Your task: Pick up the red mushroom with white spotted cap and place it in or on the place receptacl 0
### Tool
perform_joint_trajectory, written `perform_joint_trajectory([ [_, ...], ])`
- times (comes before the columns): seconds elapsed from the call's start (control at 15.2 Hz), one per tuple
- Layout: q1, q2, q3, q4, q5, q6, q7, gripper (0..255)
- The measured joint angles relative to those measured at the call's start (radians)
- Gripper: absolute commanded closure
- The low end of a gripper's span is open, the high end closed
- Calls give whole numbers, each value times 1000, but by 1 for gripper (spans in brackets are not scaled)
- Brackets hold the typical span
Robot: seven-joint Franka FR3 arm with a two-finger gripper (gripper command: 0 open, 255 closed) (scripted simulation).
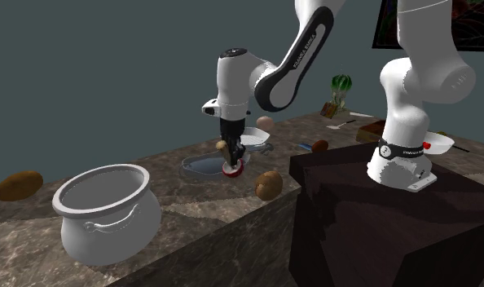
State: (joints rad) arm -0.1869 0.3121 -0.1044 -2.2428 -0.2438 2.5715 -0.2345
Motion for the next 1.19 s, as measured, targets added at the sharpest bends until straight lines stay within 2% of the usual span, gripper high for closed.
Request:
perform_joint_trajectory([
  [0.59, -8, -78, 2, 19, 17, -94, -35, 255],
  [1.19, -140, 69, -33, 227, 81, -127, -248, 255],
])
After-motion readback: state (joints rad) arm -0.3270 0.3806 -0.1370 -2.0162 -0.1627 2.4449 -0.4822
